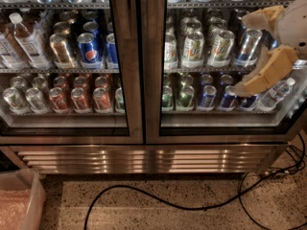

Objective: Open right fridge door

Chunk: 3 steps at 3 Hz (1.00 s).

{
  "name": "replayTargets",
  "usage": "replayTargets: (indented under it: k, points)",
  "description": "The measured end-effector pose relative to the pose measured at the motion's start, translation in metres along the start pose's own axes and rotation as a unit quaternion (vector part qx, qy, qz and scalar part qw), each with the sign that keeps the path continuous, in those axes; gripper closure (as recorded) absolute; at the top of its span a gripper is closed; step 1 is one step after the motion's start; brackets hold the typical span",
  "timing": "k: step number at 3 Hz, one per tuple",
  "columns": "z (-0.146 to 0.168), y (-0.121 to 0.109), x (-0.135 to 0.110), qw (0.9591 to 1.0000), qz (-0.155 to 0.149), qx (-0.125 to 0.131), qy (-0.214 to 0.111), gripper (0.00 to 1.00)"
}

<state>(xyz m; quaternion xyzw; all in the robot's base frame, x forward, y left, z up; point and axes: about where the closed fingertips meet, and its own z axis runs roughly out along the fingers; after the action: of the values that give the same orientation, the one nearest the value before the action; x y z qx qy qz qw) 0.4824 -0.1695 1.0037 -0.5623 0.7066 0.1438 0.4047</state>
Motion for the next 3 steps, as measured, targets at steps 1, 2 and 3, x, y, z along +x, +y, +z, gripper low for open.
replayTargets:
  k: [1,2,3]
  points:
    - [0.000,0.000,0.000,1.0000,0.000,0.000,0.000,0.00]
    - [0.016,-0.002,-0.013,0.9979,-0.005,-0.016,-0.062,0.00]
    - [0.037,-0.006,-0.038,0.9867,-0.020,-0.043,-0.156,0.00]
